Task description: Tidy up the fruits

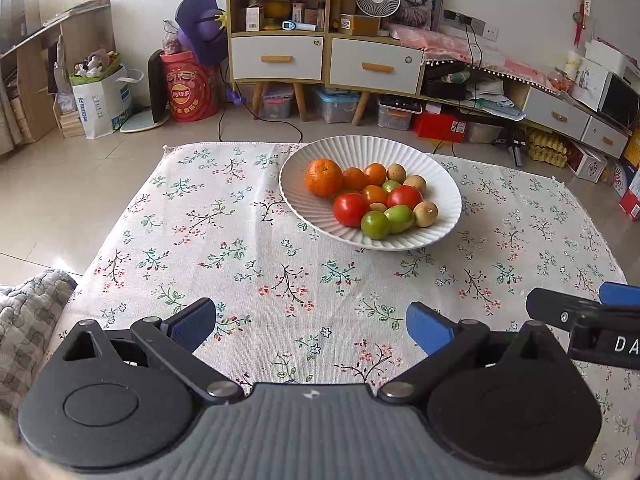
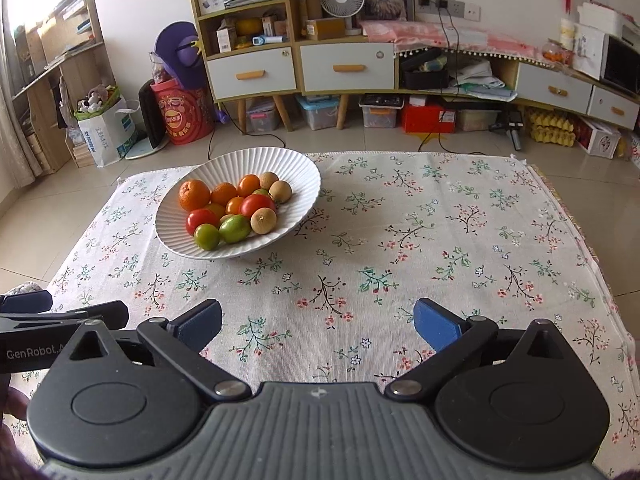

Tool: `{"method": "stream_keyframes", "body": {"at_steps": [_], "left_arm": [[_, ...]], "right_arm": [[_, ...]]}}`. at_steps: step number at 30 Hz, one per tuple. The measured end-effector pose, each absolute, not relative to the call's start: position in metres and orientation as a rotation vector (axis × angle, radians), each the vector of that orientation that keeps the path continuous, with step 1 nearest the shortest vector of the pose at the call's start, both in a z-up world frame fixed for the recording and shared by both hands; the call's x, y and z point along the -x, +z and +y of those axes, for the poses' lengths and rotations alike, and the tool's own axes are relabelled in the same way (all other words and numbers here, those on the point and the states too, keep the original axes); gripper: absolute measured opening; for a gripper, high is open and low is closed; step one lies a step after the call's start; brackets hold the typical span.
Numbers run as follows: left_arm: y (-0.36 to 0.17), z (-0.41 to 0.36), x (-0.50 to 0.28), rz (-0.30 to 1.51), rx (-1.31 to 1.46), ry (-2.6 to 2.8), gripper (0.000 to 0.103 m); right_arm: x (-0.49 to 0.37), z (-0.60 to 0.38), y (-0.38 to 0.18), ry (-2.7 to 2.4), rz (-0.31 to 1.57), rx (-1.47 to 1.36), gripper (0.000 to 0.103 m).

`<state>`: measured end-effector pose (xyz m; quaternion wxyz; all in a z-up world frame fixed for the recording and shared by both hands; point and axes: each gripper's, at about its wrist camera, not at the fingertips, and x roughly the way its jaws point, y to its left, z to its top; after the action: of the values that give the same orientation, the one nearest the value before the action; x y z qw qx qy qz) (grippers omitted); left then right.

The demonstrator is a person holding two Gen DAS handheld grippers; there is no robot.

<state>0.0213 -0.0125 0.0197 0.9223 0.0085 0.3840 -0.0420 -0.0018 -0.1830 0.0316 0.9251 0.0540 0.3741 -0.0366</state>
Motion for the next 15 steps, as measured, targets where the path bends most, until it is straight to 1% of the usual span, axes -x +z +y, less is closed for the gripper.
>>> {"method": "stream_keyframes", "body": {"at_steps": [4,8,15], "left_arm": [[0.016,-0.018,-0.018,0.806,-0.03,-0.067,0.095],[0.012,-0.017,-0.017,0.821,-0.031,-0.04,0.095],[0.015,-0.021,-0.011,0.8,-0.058,-0.043,0.095]], "right_arm": [[0.004,-0.174,0.026,-0.08,0.759,-0.063,0.102],[0.002,-0.175,0.022,-0.09,0.768,-0.073,0.102],[0.005,-0.177,0.019,-0.105,0.778,-0.081,0.102]]}}
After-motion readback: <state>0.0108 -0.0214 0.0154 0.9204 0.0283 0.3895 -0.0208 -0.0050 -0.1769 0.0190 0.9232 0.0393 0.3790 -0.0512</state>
